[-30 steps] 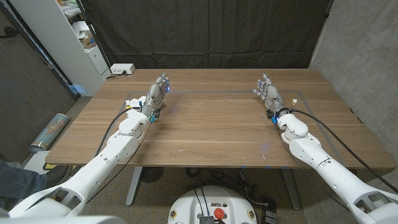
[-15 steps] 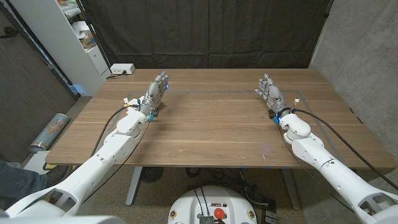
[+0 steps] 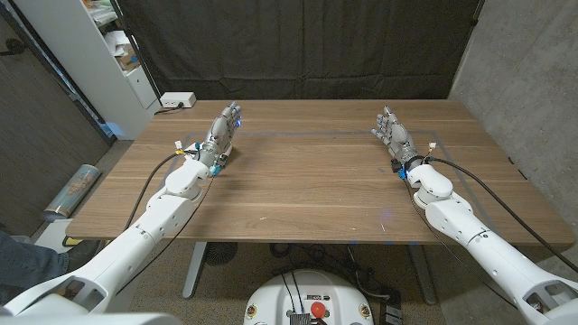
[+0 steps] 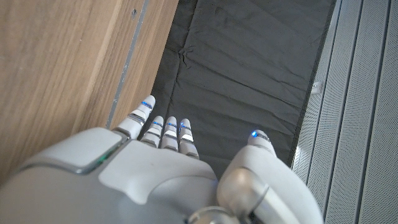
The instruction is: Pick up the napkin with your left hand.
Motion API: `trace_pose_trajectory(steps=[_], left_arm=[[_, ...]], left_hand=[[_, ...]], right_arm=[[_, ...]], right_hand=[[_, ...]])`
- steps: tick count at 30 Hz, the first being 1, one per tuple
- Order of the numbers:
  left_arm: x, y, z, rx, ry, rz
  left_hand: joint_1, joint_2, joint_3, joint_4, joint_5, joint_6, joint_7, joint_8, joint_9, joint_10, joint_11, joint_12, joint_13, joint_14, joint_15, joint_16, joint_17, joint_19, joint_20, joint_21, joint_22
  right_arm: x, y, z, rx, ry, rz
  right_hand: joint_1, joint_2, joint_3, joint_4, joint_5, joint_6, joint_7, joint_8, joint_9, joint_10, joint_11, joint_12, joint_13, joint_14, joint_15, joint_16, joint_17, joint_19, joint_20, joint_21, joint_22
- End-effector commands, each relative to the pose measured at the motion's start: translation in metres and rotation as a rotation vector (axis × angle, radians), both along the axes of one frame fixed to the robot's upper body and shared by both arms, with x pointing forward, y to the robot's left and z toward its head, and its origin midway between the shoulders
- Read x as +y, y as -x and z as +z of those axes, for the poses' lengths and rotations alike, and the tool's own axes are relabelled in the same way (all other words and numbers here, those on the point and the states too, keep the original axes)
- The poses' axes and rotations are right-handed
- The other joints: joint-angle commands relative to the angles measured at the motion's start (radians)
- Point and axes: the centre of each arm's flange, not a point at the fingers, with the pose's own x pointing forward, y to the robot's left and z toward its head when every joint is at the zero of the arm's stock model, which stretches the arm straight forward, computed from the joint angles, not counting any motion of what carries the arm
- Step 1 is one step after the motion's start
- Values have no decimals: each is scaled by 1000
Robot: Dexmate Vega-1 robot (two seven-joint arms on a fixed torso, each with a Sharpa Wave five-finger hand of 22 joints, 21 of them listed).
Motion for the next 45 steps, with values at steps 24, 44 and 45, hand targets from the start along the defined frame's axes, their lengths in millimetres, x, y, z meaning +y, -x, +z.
trace_pose_trajectory(steps=[24,44,45], left_arm=[[9,21,12,-72,-3,7],[26,34,16,-88,-26,63],[27,34,16,-86,-26,63]], left_hand=[[18,4,8,-9,-9,15,2,3,4,8,-3,3,4,9,1,5,2,-1,11,4,3],[23,6,9,-11,-12,25,3,4,4,15,-4,3,4,16,1,5,2,1,12,4,3],[24,6,9,-12,-13,25,3,4,4,15,-4,3,4,16,0,5,2,1,12,4,3]], right_arm=[[-7,-5,1,-4,-5,-3],[-5,-11,6,-1,-2,9],[-5,-11,6,0,-1,9]], right_hand=[[15,3,2,-7,9,10,3,-5,5,4,1,-4,2,7,6,-3,4,11,4,-3,4],[16,5,1,-7,7,10,2,-7,5,4,-1,-5,2,8,5,-4,5,12,3,-4,4],[16,5,1,-7,7,11,2,-7,5,4,0,-5,2,8,5,-4,5,12,3,-4,4]])
